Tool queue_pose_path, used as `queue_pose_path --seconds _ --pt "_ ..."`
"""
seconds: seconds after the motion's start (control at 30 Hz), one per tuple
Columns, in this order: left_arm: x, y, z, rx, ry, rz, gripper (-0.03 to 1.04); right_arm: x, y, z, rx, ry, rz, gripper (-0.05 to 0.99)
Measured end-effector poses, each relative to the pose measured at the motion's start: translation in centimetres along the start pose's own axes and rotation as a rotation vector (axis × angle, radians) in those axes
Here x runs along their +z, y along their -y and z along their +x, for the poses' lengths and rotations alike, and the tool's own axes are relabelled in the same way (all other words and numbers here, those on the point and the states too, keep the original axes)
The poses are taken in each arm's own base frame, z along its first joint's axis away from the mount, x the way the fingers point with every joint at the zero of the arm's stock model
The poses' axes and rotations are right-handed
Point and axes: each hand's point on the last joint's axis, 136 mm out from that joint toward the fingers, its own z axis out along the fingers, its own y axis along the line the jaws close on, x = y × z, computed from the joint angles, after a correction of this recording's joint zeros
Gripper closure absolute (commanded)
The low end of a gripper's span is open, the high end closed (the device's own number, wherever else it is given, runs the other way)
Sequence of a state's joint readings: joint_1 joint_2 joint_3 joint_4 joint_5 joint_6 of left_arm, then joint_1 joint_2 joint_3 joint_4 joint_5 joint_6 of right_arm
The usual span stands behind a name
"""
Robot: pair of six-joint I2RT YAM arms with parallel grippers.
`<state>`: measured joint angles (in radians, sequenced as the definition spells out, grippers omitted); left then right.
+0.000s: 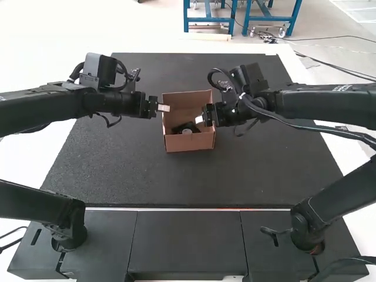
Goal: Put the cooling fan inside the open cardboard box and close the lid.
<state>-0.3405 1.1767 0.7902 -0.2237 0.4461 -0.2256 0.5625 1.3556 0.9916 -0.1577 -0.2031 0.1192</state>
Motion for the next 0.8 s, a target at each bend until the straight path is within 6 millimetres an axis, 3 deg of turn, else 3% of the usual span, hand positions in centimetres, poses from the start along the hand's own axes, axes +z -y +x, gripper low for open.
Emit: queue_pose_path --seconds 0.17,0.3,0.43,0.57,0.8 --pt "-1.5 0.9 -5.0 0.026 0.108 0.012 0.16 -1.7 -0.3 0.7 0.004 -0.024 0.001 0.03" --pt "-2.6 1.3 -10.8 0.040 0.224 0.017 0.16 -2.9 -0.6 1.3 0.008 -0.044 -0.004 0.03" --pt "-1.6 1.2 -14.8 0.049 0.284 0.032 0.16 -4.1 -1.1 2.7 0.012 -0.092 -0.019 0.02" --pt "1.6 -0.4 -15.6 0.029 0.276 0.033 0.16 -5.5 -2.5 3.9 -0.002 -0.125 -0.052 0.02" --pt "7.8 -2.0 -12.0 -0.016 0.164 0.041 0.16 -8.1 -5.2 5.0 -0.005 -0.157 -0.121 0.02"
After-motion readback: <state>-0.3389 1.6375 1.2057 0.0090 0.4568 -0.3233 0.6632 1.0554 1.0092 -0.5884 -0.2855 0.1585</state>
